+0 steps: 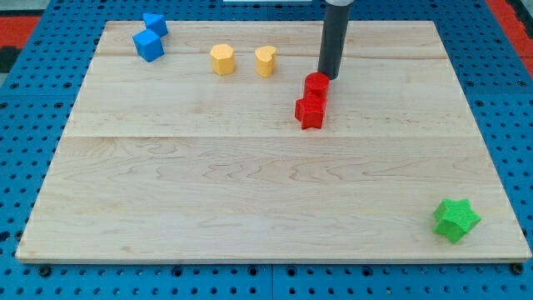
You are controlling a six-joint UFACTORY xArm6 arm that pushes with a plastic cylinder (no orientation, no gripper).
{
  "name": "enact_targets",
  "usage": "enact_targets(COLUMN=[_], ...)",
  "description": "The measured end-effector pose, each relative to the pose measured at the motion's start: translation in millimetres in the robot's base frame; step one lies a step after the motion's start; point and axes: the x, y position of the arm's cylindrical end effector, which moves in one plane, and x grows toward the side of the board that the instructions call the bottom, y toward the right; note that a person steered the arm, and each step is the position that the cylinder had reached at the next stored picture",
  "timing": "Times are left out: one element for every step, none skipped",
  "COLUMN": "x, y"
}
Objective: Place your arm at the top center of the board
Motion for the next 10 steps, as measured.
enact_targets(x=[0,2,13,15,-7,-25,-34,-69,-128,-129], y=[4,25,50,47,13,-19,-8,14,-24,-26])
